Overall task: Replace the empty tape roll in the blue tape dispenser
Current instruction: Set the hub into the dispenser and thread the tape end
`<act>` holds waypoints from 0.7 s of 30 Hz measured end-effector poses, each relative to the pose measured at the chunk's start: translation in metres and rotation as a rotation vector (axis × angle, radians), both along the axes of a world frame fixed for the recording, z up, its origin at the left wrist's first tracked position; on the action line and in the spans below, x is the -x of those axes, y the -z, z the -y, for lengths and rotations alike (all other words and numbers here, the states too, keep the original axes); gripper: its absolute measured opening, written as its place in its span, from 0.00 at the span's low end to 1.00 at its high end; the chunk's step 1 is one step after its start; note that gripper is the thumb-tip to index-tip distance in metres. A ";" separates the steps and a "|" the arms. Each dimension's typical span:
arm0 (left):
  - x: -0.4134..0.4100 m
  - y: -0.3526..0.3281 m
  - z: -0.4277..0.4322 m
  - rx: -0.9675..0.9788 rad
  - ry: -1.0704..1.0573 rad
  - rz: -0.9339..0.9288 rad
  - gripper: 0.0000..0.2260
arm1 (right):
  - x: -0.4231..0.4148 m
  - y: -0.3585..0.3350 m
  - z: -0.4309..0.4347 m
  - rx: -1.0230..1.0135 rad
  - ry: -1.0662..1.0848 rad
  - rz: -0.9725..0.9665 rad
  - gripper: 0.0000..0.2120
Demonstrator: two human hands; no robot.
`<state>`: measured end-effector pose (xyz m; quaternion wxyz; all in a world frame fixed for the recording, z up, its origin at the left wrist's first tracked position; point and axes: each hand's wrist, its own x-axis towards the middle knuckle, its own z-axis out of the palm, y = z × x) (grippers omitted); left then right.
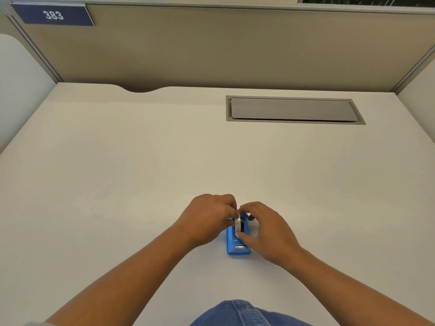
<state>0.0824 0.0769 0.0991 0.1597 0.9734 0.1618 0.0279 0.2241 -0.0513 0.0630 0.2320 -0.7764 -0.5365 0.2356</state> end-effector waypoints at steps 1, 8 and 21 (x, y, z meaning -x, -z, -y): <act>0.001 0.001 0.000 0.020 -0.016 0.007 0.08 | 0.000 0.000 0.000 0.004 0.003 -0.022 0.22; 0.002 0.003 0.004 0.026 -0.054 0.065 0.07 | 0.000 -0.001 0.001 -0.029 0.035 -0.105 0.22; 0.000 0.001 0.000 0.012 -0.054 0.016 0.08 | 0.002 0.001 0.001 -0.025 0.054 -0.077 0.24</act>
